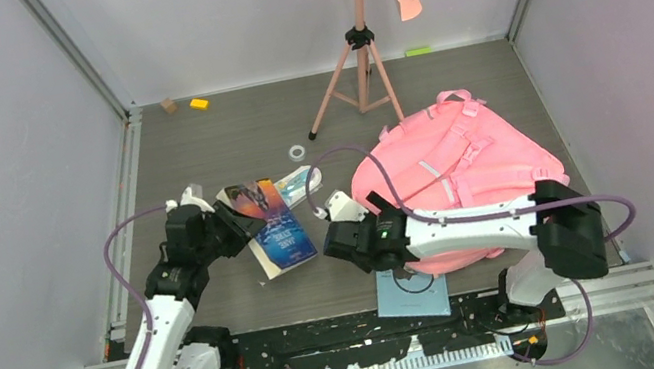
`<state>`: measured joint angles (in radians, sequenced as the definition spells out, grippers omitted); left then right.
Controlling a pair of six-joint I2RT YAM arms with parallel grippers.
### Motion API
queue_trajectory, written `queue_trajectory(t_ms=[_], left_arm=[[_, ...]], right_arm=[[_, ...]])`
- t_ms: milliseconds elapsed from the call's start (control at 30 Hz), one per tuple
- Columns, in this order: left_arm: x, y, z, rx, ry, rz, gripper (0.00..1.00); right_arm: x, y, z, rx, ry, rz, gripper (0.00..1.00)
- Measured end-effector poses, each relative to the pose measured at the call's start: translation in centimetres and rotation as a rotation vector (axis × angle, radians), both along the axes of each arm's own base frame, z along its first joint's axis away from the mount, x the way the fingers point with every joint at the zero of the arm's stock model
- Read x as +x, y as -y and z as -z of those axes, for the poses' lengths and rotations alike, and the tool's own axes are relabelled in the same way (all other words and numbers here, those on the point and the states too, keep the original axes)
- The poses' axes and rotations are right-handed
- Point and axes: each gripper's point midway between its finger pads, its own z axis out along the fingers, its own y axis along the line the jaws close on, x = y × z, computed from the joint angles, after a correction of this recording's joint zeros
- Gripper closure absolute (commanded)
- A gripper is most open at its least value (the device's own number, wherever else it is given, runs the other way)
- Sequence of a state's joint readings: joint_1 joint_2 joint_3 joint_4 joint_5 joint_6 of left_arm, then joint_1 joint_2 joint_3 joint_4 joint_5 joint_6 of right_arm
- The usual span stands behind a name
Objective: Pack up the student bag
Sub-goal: Place the book in the student bag.
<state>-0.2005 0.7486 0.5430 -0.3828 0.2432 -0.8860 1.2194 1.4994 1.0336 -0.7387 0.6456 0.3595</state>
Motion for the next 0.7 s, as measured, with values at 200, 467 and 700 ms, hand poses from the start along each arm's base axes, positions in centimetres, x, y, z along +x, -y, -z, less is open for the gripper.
queue_trajectory(t_ms=[200,467,700], left_arm=[[-0.1,0.1,0.0,-0.013,-0.006,0.010,1.00],[-0.3,0.3,0.2,-0.032,-0.015,0.019,1.00],[-0.8,2.0,0.3,-0.087,-0.040,0.130,1.00]], right_arm=[[0.6,1.4,1.0,-0.176,0.071,0.014,0.26],[1.6,2.3,0.3,-0.276,0.141,0.038,0.87],[2.4,2.3,-3.6,-0.187,0.183,0.076,1.00]])
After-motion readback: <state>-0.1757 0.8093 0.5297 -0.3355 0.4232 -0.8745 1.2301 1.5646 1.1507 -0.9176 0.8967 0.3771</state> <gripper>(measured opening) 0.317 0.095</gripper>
